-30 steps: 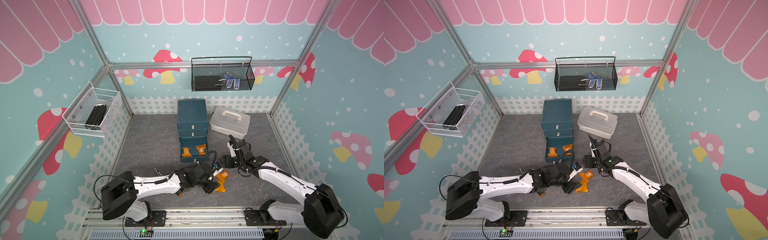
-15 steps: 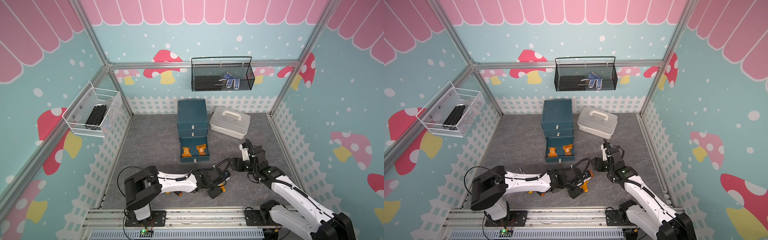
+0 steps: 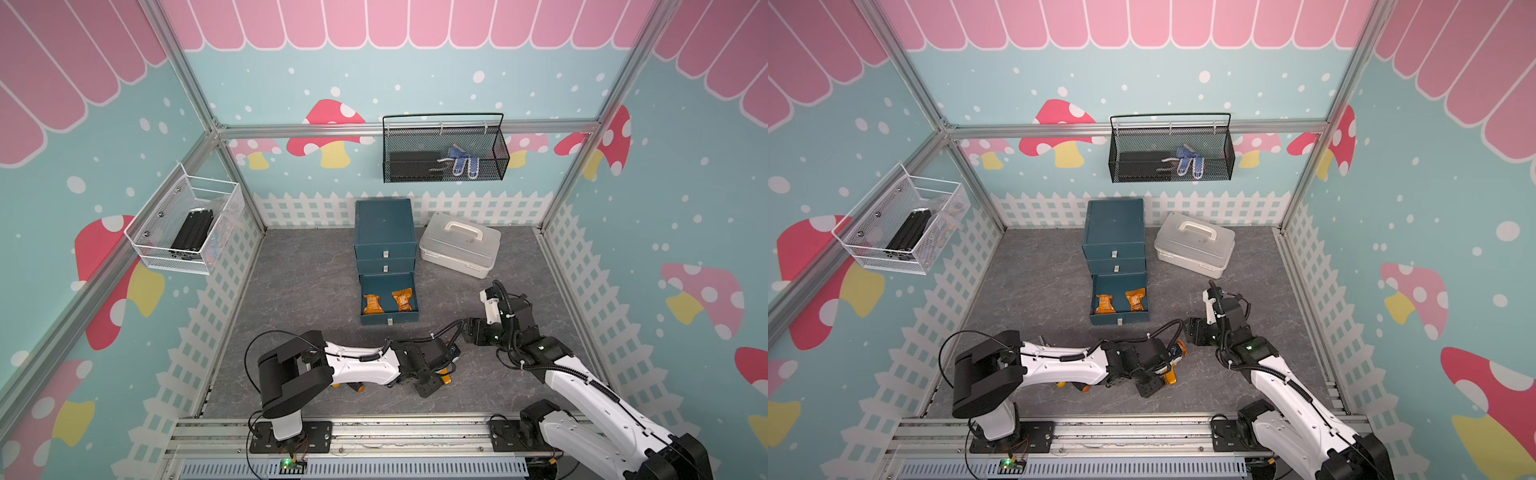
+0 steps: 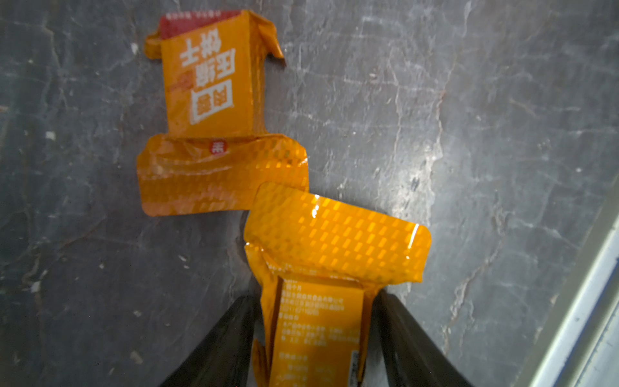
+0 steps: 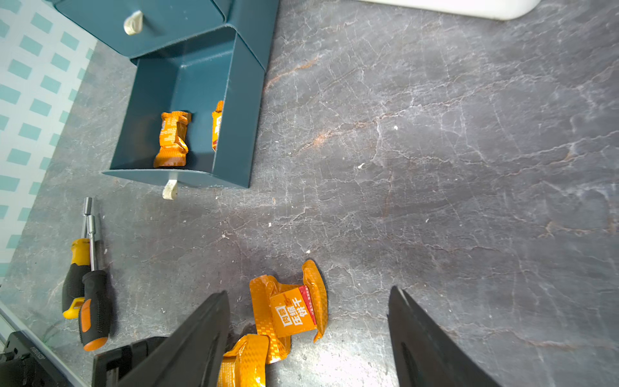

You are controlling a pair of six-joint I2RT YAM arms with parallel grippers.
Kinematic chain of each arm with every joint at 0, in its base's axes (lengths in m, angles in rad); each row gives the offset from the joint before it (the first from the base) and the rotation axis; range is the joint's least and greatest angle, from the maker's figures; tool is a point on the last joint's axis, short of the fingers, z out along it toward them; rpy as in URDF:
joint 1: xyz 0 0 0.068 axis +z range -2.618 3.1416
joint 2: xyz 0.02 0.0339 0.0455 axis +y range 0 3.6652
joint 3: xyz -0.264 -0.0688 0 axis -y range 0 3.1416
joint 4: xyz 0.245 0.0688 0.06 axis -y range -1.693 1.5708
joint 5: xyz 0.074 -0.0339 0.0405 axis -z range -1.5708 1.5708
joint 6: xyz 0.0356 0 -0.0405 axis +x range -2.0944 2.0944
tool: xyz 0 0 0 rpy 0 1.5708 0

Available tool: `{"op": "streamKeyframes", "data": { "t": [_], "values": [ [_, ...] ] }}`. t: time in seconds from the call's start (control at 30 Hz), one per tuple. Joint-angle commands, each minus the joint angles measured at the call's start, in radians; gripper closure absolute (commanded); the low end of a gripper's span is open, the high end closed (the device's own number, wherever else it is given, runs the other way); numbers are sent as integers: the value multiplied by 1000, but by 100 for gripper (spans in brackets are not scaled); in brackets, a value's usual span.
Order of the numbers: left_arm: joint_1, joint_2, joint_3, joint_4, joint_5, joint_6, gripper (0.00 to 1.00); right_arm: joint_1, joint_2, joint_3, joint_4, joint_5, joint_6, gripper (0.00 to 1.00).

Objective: Place the cookies into the drawer by color
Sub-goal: Pick up the cookie at the center of the board.

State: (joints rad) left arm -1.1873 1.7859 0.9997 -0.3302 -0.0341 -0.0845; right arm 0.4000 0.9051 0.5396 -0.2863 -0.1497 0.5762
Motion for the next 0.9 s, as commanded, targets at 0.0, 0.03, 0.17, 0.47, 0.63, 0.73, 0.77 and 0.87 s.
{"op": "streamKeyframes", "data": {
  "t": [0.0, 0.03, 0.17, 0.47, 0.63, 0.73, 0.77, 0.87],
  "values": [
    [-6, 10, 13, -36, -42, 4, 41, -4, -14, -12, 5, 1, -3, 23],
    [-6, 8, 13, -34, -50, 8, 42, -5, -12, -12, 6, -1, -3, 23],
    [-5, 38, 38, -43, -18, 13, 47, -4, -11, -17, 6, -1, -4, 23],
    [-2, 11, 39, -65, -35, -26, 62, -4, -19, -23, 10, -9, 1, 23],
    [-2, -33, 43, -62, -154, -107, 62, -4, -4, -34, 33, -24, 13, 23],
    [-2, -77, 39, -60, -194, -165, 60, -3, 17, -33, 75, -81, 15, 23],
    [-2, -93, 39, -61, -201, -186, 60, -4, 23, -31, 88, -99, 19, 23],
    [-2, -135, 38, -65, -231, -235, 60, -4, 29, -37, 144, -148, 34, 23]
  ]
}}
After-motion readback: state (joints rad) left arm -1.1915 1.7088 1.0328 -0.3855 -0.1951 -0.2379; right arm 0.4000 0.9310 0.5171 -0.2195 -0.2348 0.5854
